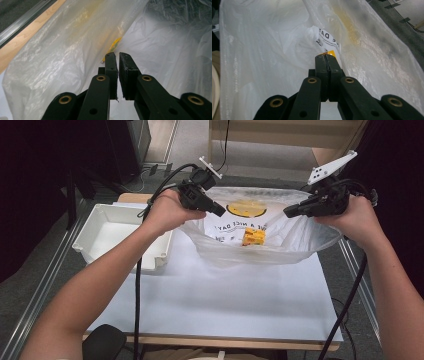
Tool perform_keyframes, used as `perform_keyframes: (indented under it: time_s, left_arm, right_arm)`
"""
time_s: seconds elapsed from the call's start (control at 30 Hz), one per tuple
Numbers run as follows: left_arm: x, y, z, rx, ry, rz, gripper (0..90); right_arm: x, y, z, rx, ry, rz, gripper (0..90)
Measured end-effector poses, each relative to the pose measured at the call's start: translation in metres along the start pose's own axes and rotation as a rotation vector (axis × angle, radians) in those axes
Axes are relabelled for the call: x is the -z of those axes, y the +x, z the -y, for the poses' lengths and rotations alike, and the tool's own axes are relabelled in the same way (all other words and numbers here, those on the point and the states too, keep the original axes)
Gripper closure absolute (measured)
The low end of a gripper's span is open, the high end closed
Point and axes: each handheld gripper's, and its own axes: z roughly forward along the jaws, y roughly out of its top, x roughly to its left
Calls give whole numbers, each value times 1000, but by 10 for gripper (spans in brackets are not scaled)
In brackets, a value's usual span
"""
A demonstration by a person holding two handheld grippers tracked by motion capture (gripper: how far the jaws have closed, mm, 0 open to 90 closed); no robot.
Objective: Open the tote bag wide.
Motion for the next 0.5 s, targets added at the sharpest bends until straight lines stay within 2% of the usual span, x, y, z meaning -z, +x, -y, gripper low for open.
perform_keyframes:
  time_s: [0.1,0.17,0.2,0.23,0.4,0.5]
  left_arm:
    - [-7,6,-2,13,-12,-14,861]
    - [-10,10,-2,15,-12,-25,862]
    - [-10,10,-2,15,-12,-25,868]
    - [-13,12,-3,11,-23,-48,876]
    - [-19,18,-4,27,-33,-52,879]
    - [-25,24,-4,51,-32,-43,881]
  right_arm:
    - [-5,-7,4,-36,-3,16,900]
    - [-8,-11,5,-80,8,24,900]
    - [-8,-11,5,-80,8,24,900]
    - [-12,-15,6,-127,14,30,900]
    - [-19,-23,11,-153,15,44,900]
    - [-24,-30,16,-184,10,49,900]
